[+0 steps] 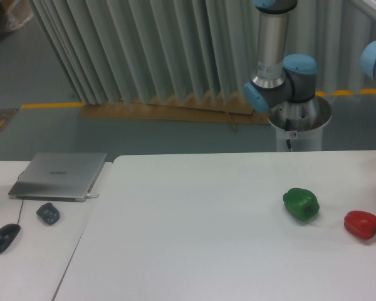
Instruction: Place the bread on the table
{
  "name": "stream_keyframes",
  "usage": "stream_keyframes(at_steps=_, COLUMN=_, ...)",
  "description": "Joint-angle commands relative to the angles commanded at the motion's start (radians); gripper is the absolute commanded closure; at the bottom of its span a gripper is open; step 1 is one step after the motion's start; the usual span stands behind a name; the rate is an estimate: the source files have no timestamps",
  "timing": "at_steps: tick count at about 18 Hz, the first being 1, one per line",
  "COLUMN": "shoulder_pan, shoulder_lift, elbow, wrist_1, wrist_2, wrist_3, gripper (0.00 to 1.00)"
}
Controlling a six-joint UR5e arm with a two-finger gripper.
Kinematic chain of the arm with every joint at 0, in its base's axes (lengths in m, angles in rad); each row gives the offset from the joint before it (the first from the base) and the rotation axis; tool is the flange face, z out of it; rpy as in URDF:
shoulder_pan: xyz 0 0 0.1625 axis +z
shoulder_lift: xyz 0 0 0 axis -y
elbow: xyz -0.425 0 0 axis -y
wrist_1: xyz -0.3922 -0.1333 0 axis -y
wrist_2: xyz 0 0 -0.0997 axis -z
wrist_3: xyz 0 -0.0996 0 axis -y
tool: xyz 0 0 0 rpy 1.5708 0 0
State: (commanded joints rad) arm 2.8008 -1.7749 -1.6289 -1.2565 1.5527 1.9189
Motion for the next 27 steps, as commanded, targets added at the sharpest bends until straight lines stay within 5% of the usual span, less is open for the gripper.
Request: stream_keyframes(at_steps=27, shoulder_pan=0.014, shoulder_lift=0.005, elbow=0.018, wrist_1=0.043, wrist_2=-0.057, wrist_3=0.002, gripper=0.00)
